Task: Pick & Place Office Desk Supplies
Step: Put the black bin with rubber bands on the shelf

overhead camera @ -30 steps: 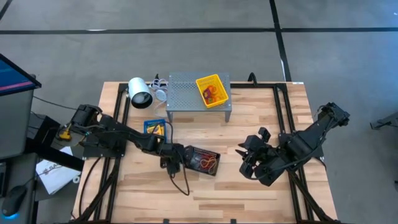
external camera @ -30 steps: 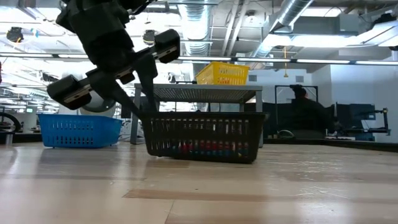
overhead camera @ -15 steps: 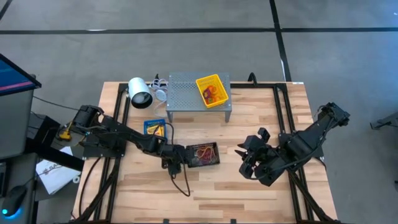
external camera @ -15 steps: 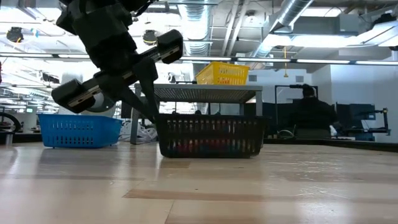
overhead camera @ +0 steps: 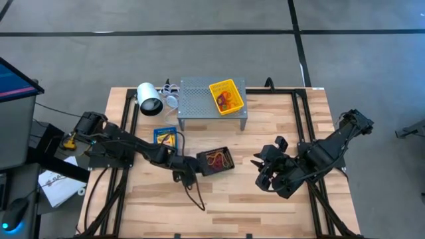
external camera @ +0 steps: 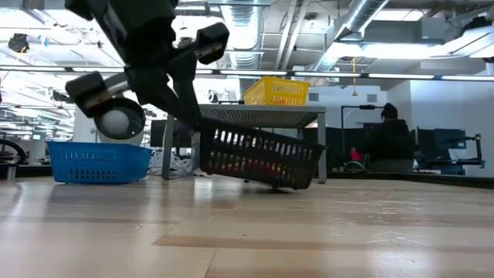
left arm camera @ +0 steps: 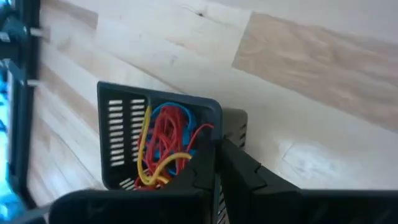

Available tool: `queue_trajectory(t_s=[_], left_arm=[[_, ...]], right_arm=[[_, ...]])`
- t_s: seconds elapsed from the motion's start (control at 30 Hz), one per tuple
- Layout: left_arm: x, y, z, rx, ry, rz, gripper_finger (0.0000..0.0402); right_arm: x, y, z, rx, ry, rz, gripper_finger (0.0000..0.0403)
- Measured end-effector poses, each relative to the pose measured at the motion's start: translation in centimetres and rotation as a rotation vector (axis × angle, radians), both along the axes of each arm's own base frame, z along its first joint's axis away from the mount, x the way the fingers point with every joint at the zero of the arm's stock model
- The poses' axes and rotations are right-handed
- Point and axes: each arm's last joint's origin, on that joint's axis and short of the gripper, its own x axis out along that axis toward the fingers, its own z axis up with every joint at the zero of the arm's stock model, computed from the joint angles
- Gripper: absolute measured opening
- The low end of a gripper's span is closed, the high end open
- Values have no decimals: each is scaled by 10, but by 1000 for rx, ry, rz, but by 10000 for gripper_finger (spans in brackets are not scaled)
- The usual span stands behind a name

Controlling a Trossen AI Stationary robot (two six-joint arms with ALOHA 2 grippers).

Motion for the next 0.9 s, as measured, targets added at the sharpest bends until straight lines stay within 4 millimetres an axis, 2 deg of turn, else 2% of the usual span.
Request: queue_trajectory(t_s=[0.37,0.9], left_arm=[[3,-13,14,-54,-23,85,2],[7,-33,43,-111,-95,310,1]], right_arm=[[-3,4,0,3,1,18,103],[-3,5,0,-13,7,37,103]])
